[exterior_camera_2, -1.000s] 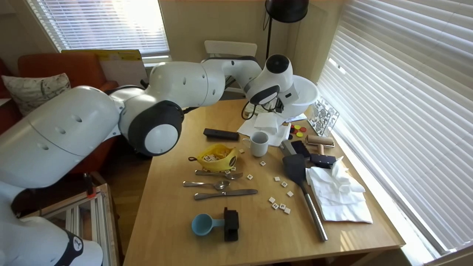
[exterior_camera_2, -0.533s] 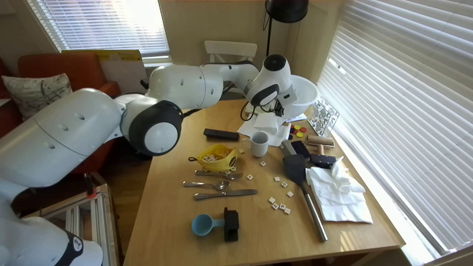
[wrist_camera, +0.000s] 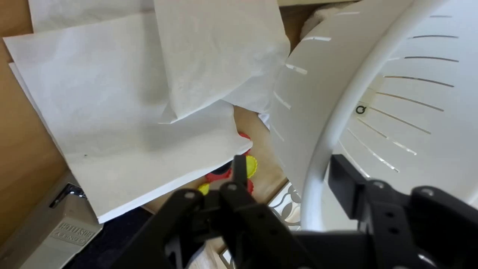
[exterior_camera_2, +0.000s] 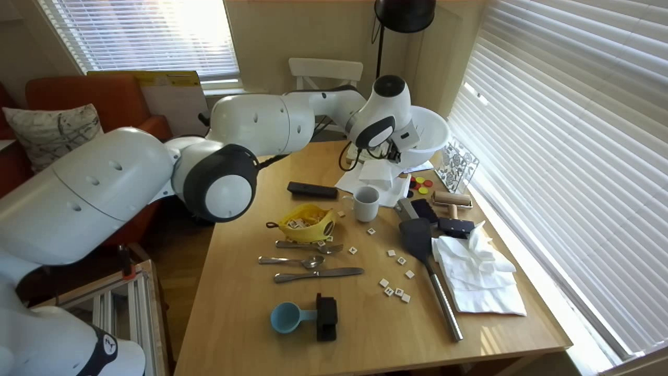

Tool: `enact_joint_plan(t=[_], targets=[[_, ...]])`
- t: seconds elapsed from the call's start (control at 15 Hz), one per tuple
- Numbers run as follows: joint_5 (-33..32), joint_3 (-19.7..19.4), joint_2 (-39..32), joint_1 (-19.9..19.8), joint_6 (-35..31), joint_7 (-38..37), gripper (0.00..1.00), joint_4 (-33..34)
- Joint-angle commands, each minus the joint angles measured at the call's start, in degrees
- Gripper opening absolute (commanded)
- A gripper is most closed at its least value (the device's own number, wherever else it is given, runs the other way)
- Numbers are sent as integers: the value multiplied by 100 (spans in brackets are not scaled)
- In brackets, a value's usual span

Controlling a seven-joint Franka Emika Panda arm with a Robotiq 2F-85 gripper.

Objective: Move the colander

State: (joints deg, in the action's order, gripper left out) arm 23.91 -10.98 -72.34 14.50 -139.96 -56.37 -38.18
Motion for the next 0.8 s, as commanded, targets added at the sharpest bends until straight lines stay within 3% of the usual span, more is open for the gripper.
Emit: enact_joint_plan(t=[0.0, 0.2, 0.4, 0.47, 0.53, 0.73], targets=[[-747, 390, -164, -158, 150, -394, 55, 355], [-1023, 541, -190, -195, 179, -448, 61, 396], [-1102, 737, -264, -221, 74, -370, 76, 508], [-1107, 803, -291, -222, 48, -347, 75, 556], [-1110, 860, -329, -217, 19, -320, 59, 622], [-1095, 1004, -428, -204, -37, -293, 41, 796]])
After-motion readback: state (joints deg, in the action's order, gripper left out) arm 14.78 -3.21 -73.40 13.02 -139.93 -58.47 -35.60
